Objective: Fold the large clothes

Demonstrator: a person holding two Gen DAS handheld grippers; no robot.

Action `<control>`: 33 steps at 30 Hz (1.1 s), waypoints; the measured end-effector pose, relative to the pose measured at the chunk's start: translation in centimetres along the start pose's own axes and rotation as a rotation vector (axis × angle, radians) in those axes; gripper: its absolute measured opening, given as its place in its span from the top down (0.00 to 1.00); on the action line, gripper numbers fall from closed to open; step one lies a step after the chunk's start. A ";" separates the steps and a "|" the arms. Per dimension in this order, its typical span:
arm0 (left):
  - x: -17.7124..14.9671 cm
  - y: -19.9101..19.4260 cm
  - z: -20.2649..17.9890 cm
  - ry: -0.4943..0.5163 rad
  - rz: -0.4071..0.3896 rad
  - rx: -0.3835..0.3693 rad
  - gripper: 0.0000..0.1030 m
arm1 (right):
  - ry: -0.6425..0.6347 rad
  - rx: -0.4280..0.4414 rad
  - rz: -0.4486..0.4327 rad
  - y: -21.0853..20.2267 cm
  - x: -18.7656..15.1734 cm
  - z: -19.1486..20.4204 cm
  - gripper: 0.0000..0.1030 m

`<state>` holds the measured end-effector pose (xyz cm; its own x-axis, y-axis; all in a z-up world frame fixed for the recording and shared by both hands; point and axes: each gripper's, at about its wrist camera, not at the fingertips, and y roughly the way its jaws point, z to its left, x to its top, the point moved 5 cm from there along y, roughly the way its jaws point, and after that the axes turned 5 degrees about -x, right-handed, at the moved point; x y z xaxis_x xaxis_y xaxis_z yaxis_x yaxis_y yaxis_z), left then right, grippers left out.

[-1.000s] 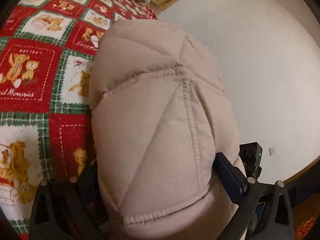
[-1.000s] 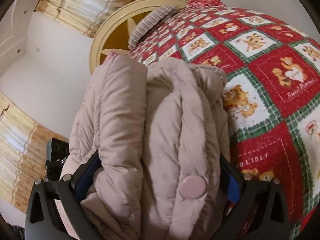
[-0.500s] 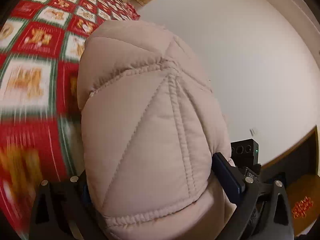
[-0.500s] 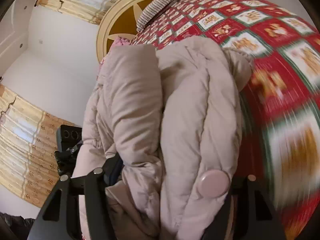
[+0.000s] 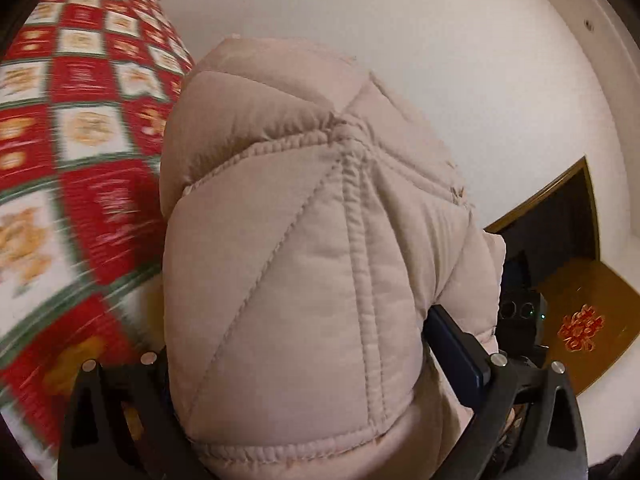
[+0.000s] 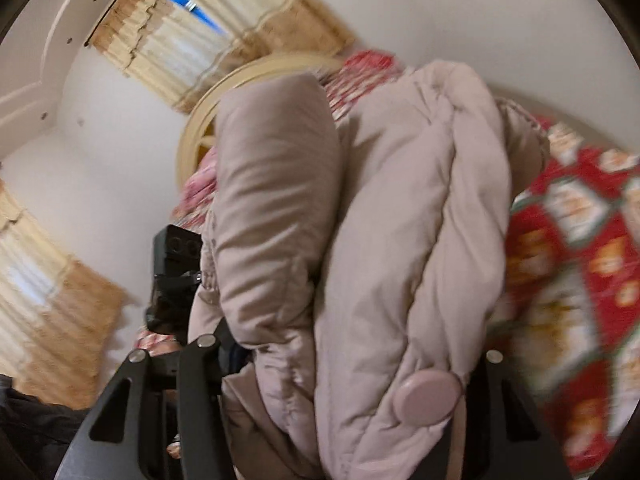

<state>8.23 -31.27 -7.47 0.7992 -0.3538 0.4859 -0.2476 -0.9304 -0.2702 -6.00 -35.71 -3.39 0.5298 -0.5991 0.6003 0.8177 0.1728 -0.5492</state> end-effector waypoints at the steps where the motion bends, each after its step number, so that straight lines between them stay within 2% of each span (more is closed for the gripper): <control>1: 0.5 1.5 -0.2 0.027 0.005 0.039 0.03 | 0.018 -0.014 -0.017 0.0 0.3 -1.2 0.46; 4: 1.8 4.1 -0.4 0.071 -0.003 0.138 0.03 | -0.003 -0.085 -0.070 1.1 1.3 -4.0 0.47; 6: 3.0 4.2 0.4 0.071 -0.019 0.188 0.03 | -0.022 -0.104 -0.094 2.0 2.3 -5.0 0.47; 8: 3.9 4.9 1.4 0.045 -0.034 0.242 0.03 | -0.040 -0.127 -0.099 3.4 3.3 -6.1 0.47; 11: 3.3 4.1 4.0 -0.028 -0.040 0.307 0.02 | -0.023 -0.149 -0.074 4.9 3.9 -7.9 0.47; 16: 4.1 5.5 5.7 -0.039 -0.047 0.378 0.01 | 0.041 -0.101 -0.098 5.9 3.5 -9.8 0.42; 20: 3.9 7.2 5.1 -0.004 -0.059 0.439 0.01 | 0.109 -0.061 -0.129 5.5 2.8 -10.9 0.39; 24: 3.3 7.1 4.3 0.035 -0.057 0.487 0.01 | 0.159 -0.058 -0.138 2.9 0.4 -12.8 0.31; 27: 3.3 7.7 3.6 0.070 -0.033 0.510 0.01 | 0.150 -0.131 -0.137 1.6 0.0 -11.7 0.28; 30: 3.6 7.1 3.6 0.081 -0.035 0.531 0.01 | 0.128 -0.211 -0.192 -1.8 -0.6 -9.7 0.27; 31: 3.1 6.9 3.6 0.080 -0.035 0.532 0.01 | 0.106 -0.250 -0.221 -3.2 -0.8 -8.9 0.27; 33: 2.6 6.4 3.6 0.082 -0.035 0.541 0.01 | 0.017 -0.393 -0.290 -6.7 -2.1 -7.1 0.27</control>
<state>10.66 -37.76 -10.94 0.7510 -0.3502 0.5598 0.1127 -0.7674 -0.6312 -14.19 -41.16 -5.16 0.2866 -0.5923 0.7530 0.7822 -0.3092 -0.5409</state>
